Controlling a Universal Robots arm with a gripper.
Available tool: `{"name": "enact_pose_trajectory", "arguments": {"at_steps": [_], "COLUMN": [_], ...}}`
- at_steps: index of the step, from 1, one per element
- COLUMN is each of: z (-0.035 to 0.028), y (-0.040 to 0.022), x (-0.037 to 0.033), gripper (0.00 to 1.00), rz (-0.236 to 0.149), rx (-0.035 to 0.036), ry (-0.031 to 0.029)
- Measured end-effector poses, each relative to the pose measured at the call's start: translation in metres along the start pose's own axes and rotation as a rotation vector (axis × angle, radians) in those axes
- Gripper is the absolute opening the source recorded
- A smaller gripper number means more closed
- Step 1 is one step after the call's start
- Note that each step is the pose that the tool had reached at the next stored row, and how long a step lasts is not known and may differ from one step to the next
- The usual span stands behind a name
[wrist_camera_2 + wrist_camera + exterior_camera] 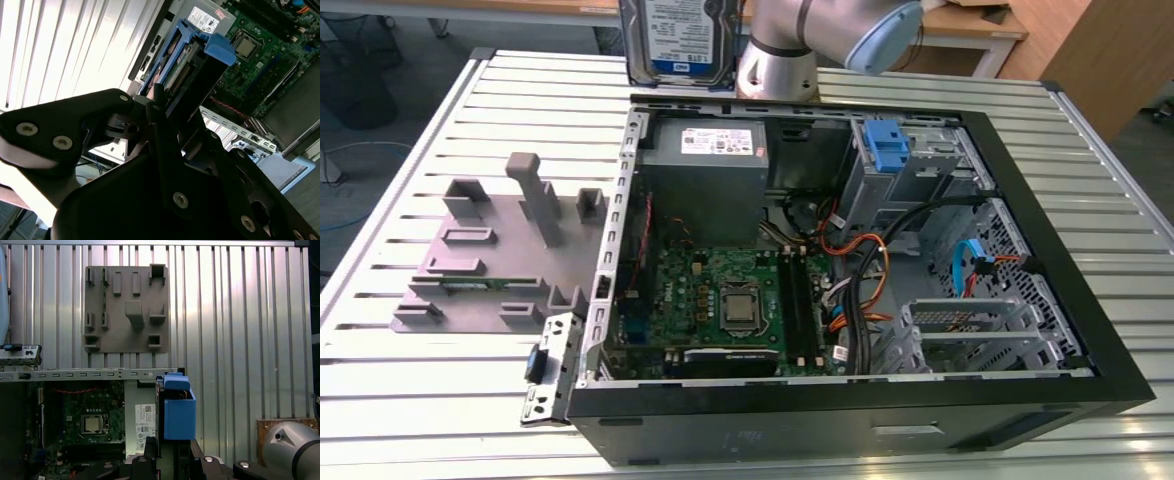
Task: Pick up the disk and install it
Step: 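Pick up the disk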
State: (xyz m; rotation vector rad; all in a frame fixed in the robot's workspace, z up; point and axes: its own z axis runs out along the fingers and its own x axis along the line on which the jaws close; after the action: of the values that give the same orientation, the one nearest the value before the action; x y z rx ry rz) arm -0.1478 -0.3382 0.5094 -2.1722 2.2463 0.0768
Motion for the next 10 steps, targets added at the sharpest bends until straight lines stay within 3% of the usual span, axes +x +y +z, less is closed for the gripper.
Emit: {"name": "enact_pose_trajectory", "arguments": {"at_steps": [6, 10], "z": [-0.0001, 0.0000], "y": [-0.0065, -0.0073], "x": [-0.0003, -0.0003], "gripper": [0.35, 0.35], "rz": [0.000, 0.000], "rx": [-0.0001, 0.0000], "ry": [0.0001, -0.0001]}}
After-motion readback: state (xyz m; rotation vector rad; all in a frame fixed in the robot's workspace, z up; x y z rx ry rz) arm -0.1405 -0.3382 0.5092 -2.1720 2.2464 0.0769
